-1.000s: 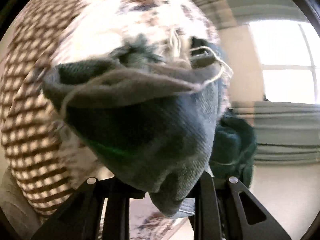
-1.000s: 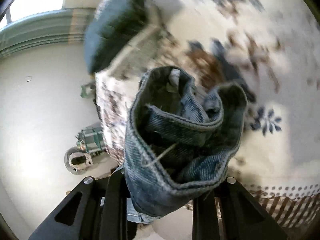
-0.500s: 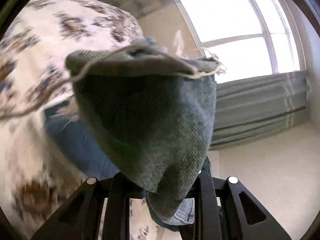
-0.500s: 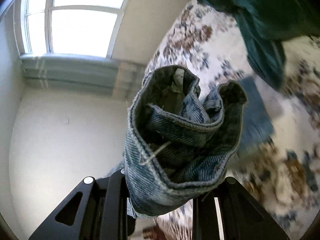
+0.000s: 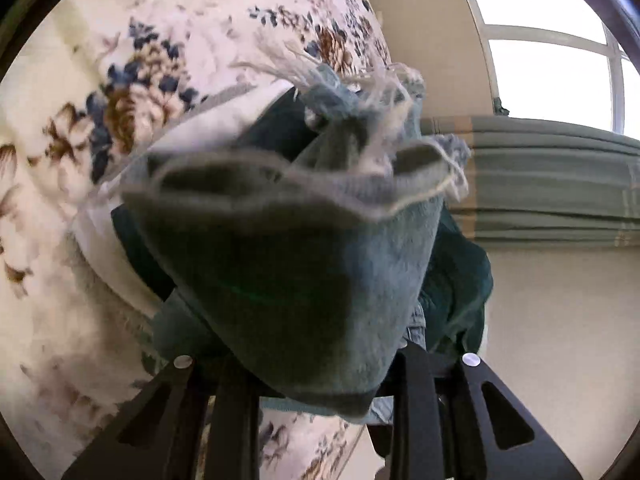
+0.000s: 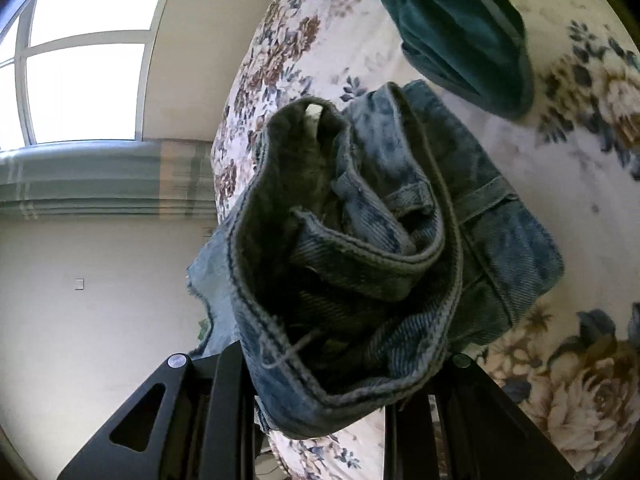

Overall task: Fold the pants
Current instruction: 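Lift the folded shorts with both grippers and carry them toward the clothes stack, then lower the folded shorts onto the clothes stack and open both grippers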

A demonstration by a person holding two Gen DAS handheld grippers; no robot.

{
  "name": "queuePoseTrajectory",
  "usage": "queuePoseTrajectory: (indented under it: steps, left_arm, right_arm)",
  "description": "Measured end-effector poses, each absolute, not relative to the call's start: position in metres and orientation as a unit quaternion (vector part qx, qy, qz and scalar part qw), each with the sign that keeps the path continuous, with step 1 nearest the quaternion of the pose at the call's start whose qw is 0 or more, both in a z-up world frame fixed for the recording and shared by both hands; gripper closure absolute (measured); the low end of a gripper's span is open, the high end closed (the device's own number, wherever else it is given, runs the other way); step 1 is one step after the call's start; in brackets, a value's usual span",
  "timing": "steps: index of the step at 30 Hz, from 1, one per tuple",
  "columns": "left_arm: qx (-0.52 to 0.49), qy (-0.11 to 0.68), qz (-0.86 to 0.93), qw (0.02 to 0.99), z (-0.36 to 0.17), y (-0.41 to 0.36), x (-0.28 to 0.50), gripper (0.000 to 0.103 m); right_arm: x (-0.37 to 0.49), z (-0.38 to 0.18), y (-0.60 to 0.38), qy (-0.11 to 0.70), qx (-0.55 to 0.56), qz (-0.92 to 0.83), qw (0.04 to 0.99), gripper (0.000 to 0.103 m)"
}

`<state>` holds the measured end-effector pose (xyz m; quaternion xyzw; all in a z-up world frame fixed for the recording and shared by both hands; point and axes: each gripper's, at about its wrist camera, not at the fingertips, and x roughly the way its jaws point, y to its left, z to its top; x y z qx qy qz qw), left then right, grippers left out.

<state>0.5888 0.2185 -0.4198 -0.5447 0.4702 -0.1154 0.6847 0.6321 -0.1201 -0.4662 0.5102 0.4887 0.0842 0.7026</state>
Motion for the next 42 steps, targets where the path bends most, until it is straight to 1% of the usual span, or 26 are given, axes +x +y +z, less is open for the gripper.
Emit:
queuePoseTrajectory:
  steps: [4, 6, 7, 8, 9, 10, 11, 12, 13, 14, 15, 16, 17, 18, 19, 21, 24, 26, 29, 35, 38, 42]
  left_arm:
    - [-0.548, 0.482, -0.124, 0.672, -0.421, 0.232, 0.582, 0.075]
    - [-0.533, 0.490, -0.120, 0.679, -0.410, 0.235, 0.581, 0.074]
    - [-0.524, 0.494, -0.115, 0.684, -0.404, 0.238, 0.583, 0.070]
    - [-0.510, 0.501, -0.111, 0.691, -0.399, 0.237, 0.581, 0.062]
    - [-0.486, 0.512, -0.103, 0.701, -0.388, 0.235, 0.583, 0.055]
    - [-0.447, 0.526, -0.089, 0.718, -0.376, 0.233, 0.580, 0.032]
    - [-0.398, 0.537, -0.071, 0.740, -0.361, 0.229, 0.577, 0.015]
    - [-0.361, 0.540, -0.058, 0.758, -0.353, 0.228, 0.576, 0.014]
    - [-0.308, 0.540, -0.043, 0.782, -0.339, 0.226, 0.573, 0.014]
    - [-0.280, 0.540, -0.034, 0.793, -0.335, 0.226, 0.573, 0.013]
    - [-0.235, 0.540, -0.026, 0.808, -0.323, 0.220, 0.570, 0.011]
    - [-0.212, 0.540, -0.024, 0.814, -0.320, 0.218, 0.570, 0.006]
    - [-0.176, 0.542, -0.016, 0.822, -0.311, 0.211, 0.566, 0.000]
    - [-0.156, 0.541, -0.014, 0.826, -0.308, 0.208, 0.568, 0.000]
    - [-0.137, 0.541, -0.013, 0.830, -0.305, 0.204, 0.569, 0.000]
    - [-0.102, 0.542, -0.006, 0.834, -0.301, 0.198, 0.572, 0.000]
    - [-0.062, 0.537, -0.003, 0.841, -0.282, 0.182, 0.556, 0.000]
    - [-0.042, 0.529, 0.002, 0.847, -0.266, 0.173, 0.545, 0.000]
    - [-0.018, 0.513, 0.012, 0.858, -0.236, 0.161, 0.519, 0.000]
    - [0.003, 0.469, 0.013, 0.883, -0.167, 0.146, 0.456, 0.000]
    - [0.008, 0.444, 0.012, 0.896, -0.128, 0.140, 0.417, 0.000]
    - [0.009, 0.417, 0.015, 0.909, -0.085, 0.134, 0.362, 0.000]
  right_arm:
    - [0.634, -0.459, -0.121, 0.490, 0.491, 0.080, 0.716, 0.079]
    - [0.638, -0.456, -0.123, 0.491, 0.479, 0.078, 0.723, 0.079]
    - [0.640, -0.454, -0.122, 0.497, 0.474, 0.081, 0.722, 0.078]
    - [0.640, -0.452, -0.121, 0.504, 0.469, 0.082, 0.721, 0.078]
    - [0.642, -0.452, -0.121, 0.509, 0.462, 0.082, 0.722, 0.074]
    - [0.639, -0.448, -0.121, 0.515, 0.454, 0.082, 0.723, 0.072]
    - [0.637, -0.444, -0.121, 0.522, 0.445, 0.077, 0.724, 0.069]
    - [0.638, -0.439, -0.119, 0.532, 0.428, 0.071, 0.727, 0.058]
    - [0.638, -0.435, -0.119, 0.536, 0.419, 0.066, 0.730, 0.044]
    - [0.635, -0.428, -0.118, 0.541, 0.402, 0.059, 0.736, 0.038]
    - [0.632, -0.418, -0.114, 0.545, 0.376, 0.049, 0.748, 0.028]
    - [0.627, -0.409, -0.112, 0.547, 0.361, 0.044, 0.754, 0.020]
    - [0.621, -0.398, -0.108, 0.548, 0.337, 0.034, 0.765, 0.016]
    - [0.616, -0.385, -0.103, 0.549, 0.303, 0.020, 0.779, 0.009]
    - [0.610, -0.374, -0.100, 0.546, 0.281, 0.011, 0.789, 0.005]
    - [0.592, -0.343, -0.088, 0.541, 0.205, -0.022, 0.815, 0.001]
    - [0.569, -0.304, -0.072, 0.532, 0.105, -0.062, 0.838, 0.000]
    - [0.555, -0.282, -0.066, 0.528, 0.067, -0.079, 0.843, 0.000]
    - [0.529, -0.248, -0.064, 0.518, 0.047, -0.085, 0.850, 0.000]
    - [0.457, -0.172, -0.068, 0.489, 0.053, -0.081, 0.867, 0.000]
    - [0.403, -0.123, -0.065, 0.464, 0.046, -0.078, 0.881, 0.000]
    - [0.338, -0.072, -0.059, 0.434, 0.033, -0.063, 0.898, 0.000]
